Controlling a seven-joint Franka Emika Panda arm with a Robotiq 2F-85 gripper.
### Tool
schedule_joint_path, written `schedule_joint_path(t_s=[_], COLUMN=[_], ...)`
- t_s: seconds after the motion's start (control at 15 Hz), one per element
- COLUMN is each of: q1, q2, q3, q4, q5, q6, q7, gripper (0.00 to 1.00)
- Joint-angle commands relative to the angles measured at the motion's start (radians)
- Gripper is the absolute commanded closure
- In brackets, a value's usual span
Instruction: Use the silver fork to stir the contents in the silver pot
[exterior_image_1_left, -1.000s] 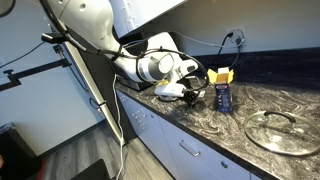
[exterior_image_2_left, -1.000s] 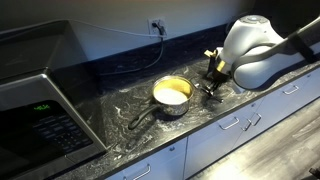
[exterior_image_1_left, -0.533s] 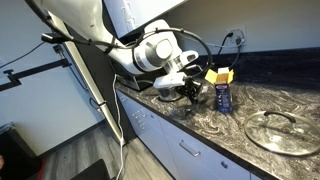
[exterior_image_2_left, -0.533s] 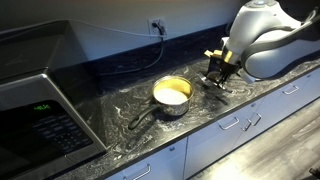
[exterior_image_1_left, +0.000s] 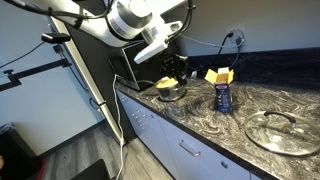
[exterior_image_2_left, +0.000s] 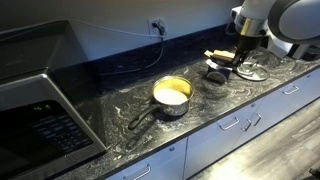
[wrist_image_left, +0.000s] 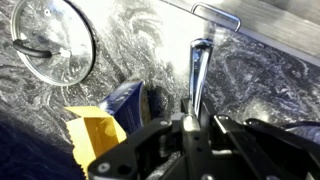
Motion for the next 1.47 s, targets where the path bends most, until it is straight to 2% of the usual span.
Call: schedule_joint_path(t_s=[0.0,0.13,0.2,0.27,0.47,0.53,0.8,1.0,1.27,1.4], q1=[-0.005,-0.002,-0.008,-0.007,-0.011,-0.013,-0.015,-0.022,-0.043,-0.049], q2=[-0.064,-0.068,-0.054,-0.058,-0.053,-0.051,-0.056,-0.073,-0.043,-0.017], q3=[0.061,0.082,0.076,0.083,0.082,0.081,0.078,0.075,0.061,0.055], q4=[0.01,0.031,0.013,0.015,0.015,0.015,0.043,0.072,0.159,0.185], q5=[0.174,0.316,0.228,0.246,0.24,0.24,0.328,0.407,0.572,0.654], q6=[-0.178,-0.258,-0.189,-0.2,-0.198,-0.198,-0.316,-0.469,-0.691,-0.749], q7=[-0.151,-0.22,-0.153,-0.165,-0.163,-0.163,0.01,0.083,0.079,0.111], gripper=[0.97,0.97,0.97,0.88,0.88,0.97,0.97,0.97,0.97,0.97])
